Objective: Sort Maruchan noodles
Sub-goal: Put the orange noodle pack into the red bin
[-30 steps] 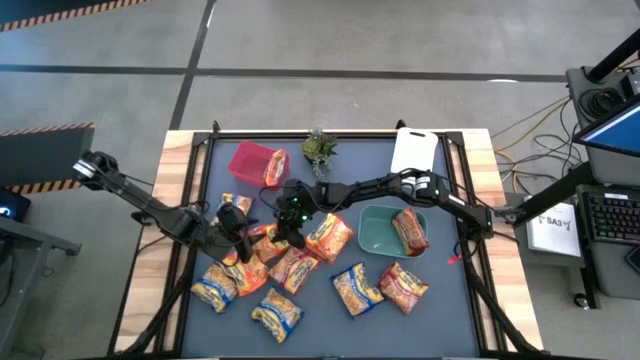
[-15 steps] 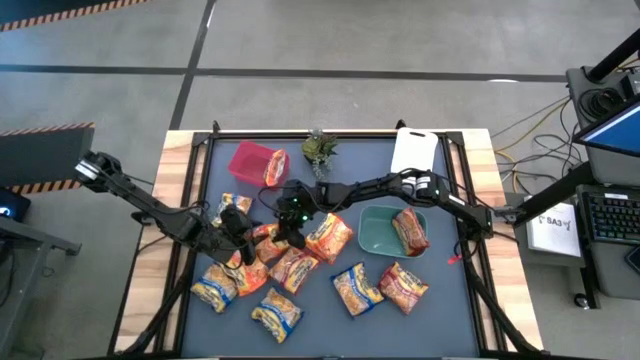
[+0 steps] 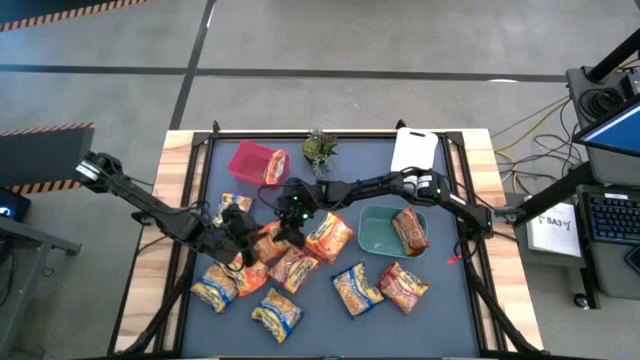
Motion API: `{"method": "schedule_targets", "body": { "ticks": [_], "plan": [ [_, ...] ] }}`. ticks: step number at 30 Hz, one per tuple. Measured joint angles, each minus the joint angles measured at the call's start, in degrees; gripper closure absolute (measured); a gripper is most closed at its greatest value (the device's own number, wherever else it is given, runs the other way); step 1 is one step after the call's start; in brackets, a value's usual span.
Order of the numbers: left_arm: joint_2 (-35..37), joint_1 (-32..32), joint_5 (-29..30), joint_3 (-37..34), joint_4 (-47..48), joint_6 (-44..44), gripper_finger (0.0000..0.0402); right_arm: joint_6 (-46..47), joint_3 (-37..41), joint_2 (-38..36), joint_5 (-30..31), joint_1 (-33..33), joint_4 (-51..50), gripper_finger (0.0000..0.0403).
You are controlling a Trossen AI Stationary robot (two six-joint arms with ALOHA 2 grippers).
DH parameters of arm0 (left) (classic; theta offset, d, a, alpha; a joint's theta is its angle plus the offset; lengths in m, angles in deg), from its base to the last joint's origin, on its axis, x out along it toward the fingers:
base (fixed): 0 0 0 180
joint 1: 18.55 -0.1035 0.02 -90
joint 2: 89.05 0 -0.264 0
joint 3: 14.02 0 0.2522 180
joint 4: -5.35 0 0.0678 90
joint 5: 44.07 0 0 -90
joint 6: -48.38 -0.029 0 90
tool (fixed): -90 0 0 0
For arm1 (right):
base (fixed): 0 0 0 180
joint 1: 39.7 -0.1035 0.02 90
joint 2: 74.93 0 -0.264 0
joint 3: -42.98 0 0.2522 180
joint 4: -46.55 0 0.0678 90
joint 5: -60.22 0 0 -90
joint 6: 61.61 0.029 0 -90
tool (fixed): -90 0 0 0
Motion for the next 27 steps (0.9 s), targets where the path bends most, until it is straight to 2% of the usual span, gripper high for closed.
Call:
{"method": "schedule_targets", "body": {
  "ticks": [9,12,18,20,22,25,27],
  "plan": [
    [0.0,0.0,2.0,9.1,14.1,0.0,0.0325,-3.7,0.0,-5.6,0.0,2.5,-10.1,0.0207],
    [0.0,0.0,3.8,12.2,17.2,0.0,0.0325,-4.3,-0.1,-6.7,0.0,2.8,-12.3,0.0207],
    [-0.3,0.0,3.9,15.8,20.4,-0.4,0.0325,-4.4,0.0,-7.1,0.0,2.6,-12.5,0.0207],
    [-0.3,0.0,2.4,15.8,20.7,-0.2,0.0325,-3.0,0.1,-7.1,0.0,2.4,-12.7,0.0207],
    [-0.3,0.0,-1.6,15.6,20.7,0.0,0.0325,0.0,0.1,-7.1,0.5,2.3,-13.6,0.0207],
    [-0.5,0.1,-7.9,13.6,20.9,2.0,0.0325,4.5,0.2,-7.1,3.8,2.3,-15.4,0.0213],
    [-1.0,0.1,-8.8,10.9,20.0,4.3,0.0325,6.4,0.3,-6.8,5.9,2.4,-15.3,0.0217]
  ]
}}
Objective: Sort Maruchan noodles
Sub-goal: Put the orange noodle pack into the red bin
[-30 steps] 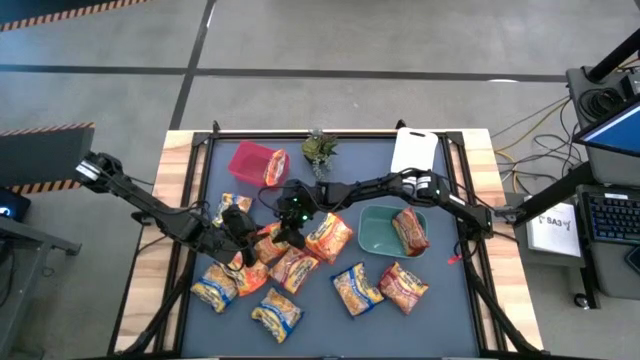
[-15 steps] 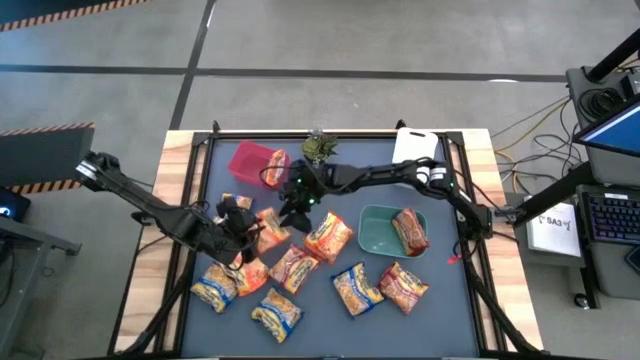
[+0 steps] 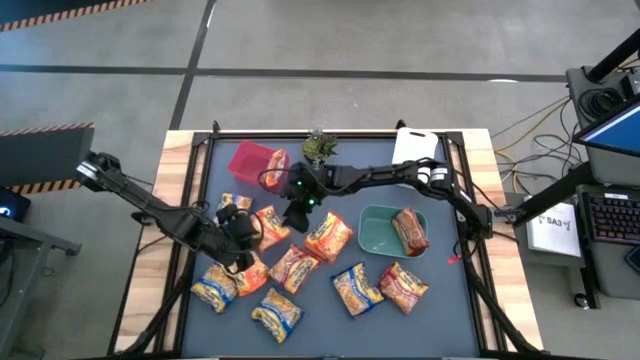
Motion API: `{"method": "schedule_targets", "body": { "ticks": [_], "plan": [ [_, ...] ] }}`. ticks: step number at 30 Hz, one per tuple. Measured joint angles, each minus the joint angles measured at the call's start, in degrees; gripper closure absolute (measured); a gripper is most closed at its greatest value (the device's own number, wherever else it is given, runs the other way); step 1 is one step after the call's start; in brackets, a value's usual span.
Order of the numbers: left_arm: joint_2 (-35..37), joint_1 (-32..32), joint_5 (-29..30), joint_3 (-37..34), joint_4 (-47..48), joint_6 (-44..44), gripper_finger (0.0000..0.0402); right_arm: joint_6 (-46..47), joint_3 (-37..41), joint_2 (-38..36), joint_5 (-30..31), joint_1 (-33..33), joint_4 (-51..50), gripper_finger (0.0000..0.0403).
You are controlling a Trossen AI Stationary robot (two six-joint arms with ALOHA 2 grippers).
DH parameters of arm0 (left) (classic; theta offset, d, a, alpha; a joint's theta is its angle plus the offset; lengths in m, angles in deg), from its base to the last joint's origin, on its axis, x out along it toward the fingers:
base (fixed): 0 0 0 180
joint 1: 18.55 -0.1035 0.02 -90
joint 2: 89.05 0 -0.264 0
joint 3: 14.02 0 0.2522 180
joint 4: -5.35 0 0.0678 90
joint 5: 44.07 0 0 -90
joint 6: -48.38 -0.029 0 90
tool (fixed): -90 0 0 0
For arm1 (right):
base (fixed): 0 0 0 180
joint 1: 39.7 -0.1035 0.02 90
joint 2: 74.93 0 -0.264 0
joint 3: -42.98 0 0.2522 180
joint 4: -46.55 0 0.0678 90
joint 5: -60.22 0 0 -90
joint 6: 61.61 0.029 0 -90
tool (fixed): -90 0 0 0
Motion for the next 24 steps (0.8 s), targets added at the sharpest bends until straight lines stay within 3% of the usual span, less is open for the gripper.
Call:
{"method": "schedule_targets", "body": {
  "ticks": [4,9,17,24],
  "plan": [
    [-1.8,0.0,0.5,-6.7,-6.3,2.9,0.0325,2.9,0.0,1.2,2.0,0.0,0.9,0.021],
    [-3.6,0.0,0.7,-11.5,-12.1,5.2,0.0325,4.9,0.1,2.1,1.5,0.1,1.1,0.0172],
    [-9.2,0.0,2.1,-13.6,-13.5,10.0,0.0325,8.7,-0.1,3.7,1.1,1.0,7.0,0.0092],
    [-14.7,0.0,2.8,-13.3,-15.6,11.8,0.0325,12.1,-0.1,6.8,-1.3,1.1,11.6,0.0063]
  ]
}}
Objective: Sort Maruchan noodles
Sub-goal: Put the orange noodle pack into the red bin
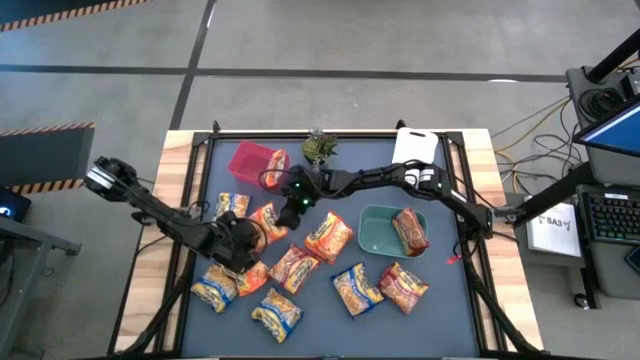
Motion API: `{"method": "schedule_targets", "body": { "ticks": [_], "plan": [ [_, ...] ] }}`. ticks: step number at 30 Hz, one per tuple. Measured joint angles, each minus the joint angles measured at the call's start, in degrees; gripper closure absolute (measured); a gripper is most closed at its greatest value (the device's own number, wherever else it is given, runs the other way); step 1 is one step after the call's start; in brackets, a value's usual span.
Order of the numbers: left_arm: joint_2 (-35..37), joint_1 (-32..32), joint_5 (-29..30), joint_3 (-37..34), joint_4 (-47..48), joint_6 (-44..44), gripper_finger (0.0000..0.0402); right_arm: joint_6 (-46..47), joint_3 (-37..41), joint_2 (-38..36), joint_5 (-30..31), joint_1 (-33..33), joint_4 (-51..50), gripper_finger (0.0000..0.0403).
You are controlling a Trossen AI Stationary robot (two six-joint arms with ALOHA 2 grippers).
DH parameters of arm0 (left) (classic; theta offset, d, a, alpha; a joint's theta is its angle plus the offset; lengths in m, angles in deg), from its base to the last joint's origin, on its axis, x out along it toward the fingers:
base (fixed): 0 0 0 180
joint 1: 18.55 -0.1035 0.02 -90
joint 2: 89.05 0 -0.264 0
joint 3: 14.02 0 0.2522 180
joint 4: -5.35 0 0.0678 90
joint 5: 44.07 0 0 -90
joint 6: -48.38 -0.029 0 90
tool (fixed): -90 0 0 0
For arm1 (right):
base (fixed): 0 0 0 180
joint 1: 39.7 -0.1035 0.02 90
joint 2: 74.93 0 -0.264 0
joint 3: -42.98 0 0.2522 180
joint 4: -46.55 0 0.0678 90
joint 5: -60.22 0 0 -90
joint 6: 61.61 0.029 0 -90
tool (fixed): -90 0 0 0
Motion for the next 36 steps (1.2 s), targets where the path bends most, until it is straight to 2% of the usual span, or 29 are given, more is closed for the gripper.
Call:
{"method": "schedule_targets", "body": {
  "ticks": [4,9,29,32,36],
  "plan": [
    [-1.7,0.0,0.7,-0.1,-1.3,0.1,0.0325,3.1,0.0,2.3,-3.4,0.0,6.0,0.0062],
    [-1.7,0.0,0.9,-0.1,-2.8,0.1,0.0325,4.1,0.0,3.5,-3.9,-0.2,10.7,0.0062],
    [-1.4,0.0,2.2,-0.3,-4.7,-0.1,0.0325,3.6,-0.1,5.4,-3.2,-1.3,15.0,0.0082],
    [-1.4,0.0,2.3,-0.3,-4.8,-0.1,0.0325,3.7,-0.1,5.4,-3.1,-1.3,15.0,0.0111],
    [-1.4,0.0,2.2,-0.3,-5.3,-0.1,0.0325,3.6,-0.1,5.4,-3.0,-1.3,15.0,0.0175]
  ]
}}
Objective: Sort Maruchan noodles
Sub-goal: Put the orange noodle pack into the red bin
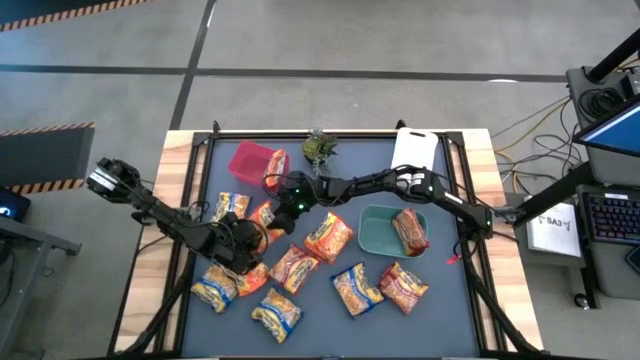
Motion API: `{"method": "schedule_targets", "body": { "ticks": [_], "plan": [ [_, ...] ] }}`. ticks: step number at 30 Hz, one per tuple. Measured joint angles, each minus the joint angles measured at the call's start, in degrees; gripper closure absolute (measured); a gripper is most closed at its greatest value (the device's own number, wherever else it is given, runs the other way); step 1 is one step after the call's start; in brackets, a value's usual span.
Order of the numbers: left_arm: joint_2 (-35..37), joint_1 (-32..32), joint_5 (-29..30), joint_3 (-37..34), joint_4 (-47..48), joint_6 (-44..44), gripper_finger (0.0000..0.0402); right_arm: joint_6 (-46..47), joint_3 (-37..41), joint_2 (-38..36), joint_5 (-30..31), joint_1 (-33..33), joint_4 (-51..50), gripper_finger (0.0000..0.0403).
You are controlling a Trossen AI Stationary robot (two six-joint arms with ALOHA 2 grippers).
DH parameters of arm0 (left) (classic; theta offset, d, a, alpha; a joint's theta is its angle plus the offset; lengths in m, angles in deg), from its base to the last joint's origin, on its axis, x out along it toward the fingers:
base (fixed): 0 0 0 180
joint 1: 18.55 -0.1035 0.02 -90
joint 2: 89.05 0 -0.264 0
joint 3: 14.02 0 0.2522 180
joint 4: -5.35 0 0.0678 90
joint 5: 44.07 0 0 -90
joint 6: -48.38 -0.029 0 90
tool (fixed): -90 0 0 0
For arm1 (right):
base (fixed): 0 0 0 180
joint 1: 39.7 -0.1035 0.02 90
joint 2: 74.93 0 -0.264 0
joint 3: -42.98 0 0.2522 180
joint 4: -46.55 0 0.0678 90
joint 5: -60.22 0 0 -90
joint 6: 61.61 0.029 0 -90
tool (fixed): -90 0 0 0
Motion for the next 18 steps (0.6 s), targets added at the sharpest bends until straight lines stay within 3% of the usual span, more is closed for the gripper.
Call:
{"method": "schedule_targets", "body": {
  "ticks": [7,18],
  "plan": [
    [0.4,0.0,0.0,0.0,-1.0,0.0,0.0325,-0.3,0.0,0.0,-0.7,0.3,0.0,0.0257],
    [7.9,0.0,-2.2,-0.1,-0.4,-4.5,0.0324,-3.6,0.0,-0.3,-3.0,0.9,-0.2,0.0271]
  ]
}}
